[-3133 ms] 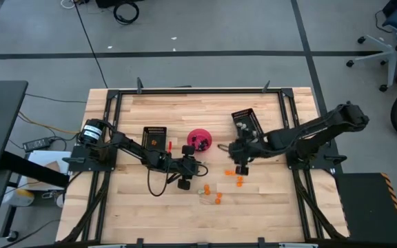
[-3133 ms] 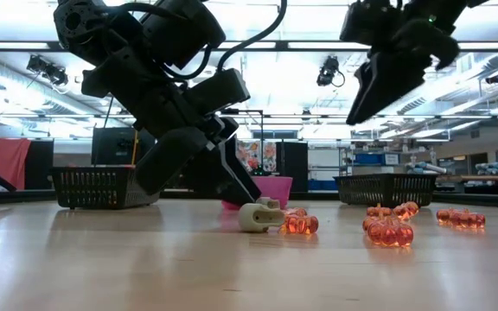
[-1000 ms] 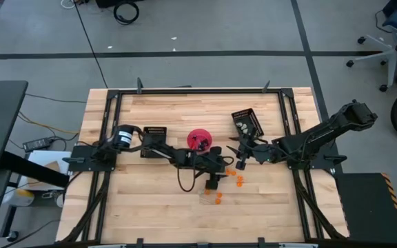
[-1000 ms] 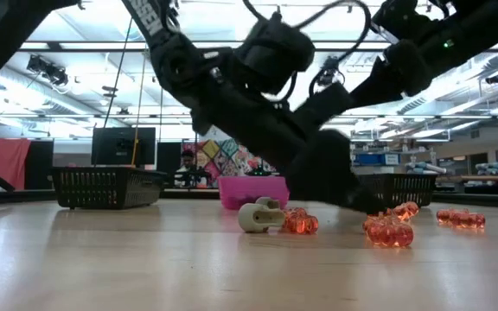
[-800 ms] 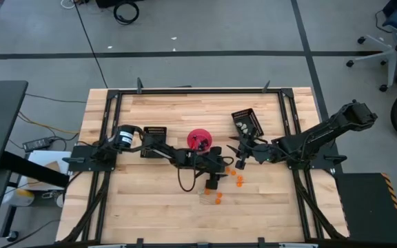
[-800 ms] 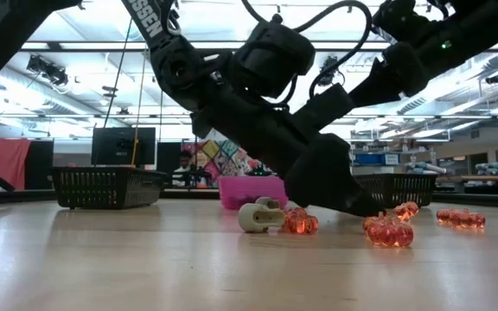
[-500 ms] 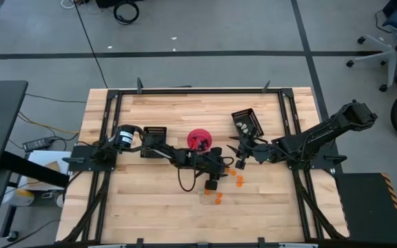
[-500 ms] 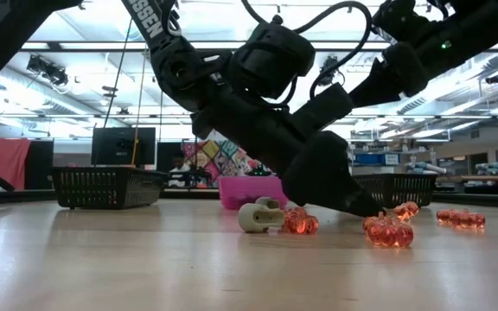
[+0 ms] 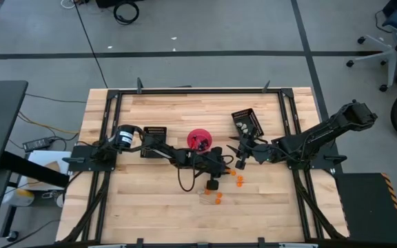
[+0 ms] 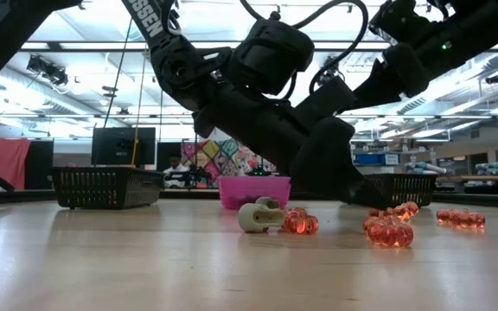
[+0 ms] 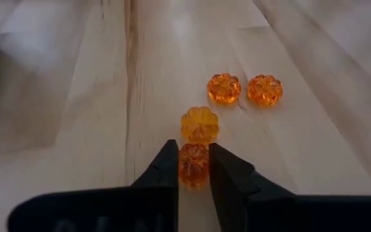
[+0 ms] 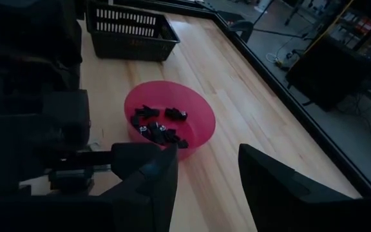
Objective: Sort Halloween decoration
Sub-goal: Put the orange pumpkin toy into the left black bin
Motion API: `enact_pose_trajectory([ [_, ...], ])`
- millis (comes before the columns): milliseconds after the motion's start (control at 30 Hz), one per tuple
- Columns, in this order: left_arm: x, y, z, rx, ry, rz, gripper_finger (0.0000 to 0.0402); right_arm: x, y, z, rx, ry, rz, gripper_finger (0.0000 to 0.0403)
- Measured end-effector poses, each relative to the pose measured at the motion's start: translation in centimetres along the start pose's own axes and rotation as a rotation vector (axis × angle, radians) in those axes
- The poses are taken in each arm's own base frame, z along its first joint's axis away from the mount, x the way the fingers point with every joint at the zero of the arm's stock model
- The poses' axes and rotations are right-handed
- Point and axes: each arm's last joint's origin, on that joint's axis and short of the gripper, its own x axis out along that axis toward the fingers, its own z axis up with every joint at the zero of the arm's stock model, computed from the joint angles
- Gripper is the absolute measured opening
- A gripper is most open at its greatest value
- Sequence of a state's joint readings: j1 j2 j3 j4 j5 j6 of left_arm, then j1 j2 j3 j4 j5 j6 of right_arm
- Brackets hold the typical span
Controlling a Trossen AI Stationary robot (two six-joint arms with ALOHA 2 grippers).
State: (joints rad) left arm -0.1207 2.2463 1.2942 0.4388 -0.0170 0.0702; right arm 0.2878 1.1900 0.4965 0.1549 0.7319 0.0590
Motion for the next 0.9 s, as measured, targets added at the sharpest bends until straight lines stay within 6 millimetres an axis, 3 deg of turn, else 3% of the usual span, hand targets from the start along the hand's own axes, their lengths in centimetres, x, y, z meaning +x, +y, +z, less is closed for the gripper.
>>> enact_pose_trajectory([
  [467, -0.3, -0.1, 0.3, 0.003, 0.006, -0.041, 0.0016, -0.3, 0.4, 0.0, 0.007, -0.008, 0.014, 0.0167],
  [900, -0.6, -0.8, 1.3, 0.041, -0.072, -0.089, 0.0130, -0.3, 0.4, 0.0, 0.005, -0.005, 0.012, 0.0167],
])
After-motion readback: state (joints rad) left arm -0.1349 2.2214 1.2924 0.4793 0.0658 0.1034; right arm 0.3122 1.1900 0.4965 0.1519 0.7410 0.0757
